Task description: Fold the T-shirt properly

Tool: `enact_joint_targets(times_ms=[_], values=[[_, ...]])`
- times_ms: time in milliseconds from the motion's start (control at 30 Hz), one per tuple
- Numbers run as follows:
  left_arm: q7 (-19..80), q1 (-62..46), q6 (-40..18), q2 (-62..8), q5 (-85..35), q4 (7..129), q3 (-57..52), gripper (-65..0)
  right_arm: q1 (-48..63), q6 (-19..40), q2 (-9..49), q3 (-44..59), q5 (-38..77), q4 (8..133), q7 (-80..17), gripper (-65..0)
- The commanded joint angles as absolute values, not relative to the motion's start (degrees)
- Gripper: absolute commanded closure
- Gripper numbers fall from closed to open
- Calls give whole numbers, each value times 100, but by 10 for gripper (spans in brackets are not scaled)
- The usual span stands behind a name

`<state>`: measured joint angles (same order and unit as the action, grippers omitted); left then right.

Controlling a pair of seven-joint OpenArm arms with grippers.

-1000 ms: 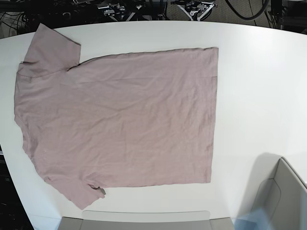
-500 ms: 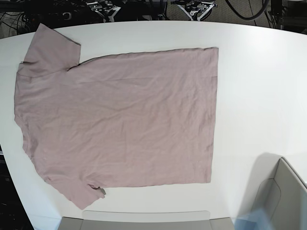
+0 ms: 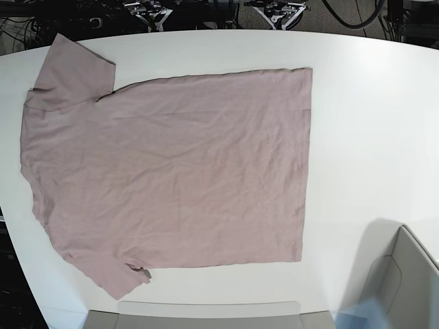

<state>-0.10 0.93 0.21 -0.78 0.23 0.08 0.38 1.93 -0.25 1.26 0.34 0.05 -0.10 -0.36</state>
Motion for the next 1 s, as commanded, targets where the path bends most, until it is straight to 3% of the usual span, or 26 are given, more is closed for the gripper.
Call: enact_joint_targets(times_ms=[0,333,967], values=[[-31,75,40,-66,40,0,57,-1,163,-31,136,84,84,4,-22,-2],[-40,-40,40,-426,40,4,57,-1,321,-31,769,690,927,75,-13,-2],[-40,-224,40,-470,40,215,66,-1,488,-31,910,690,224,75,-13,-2]])
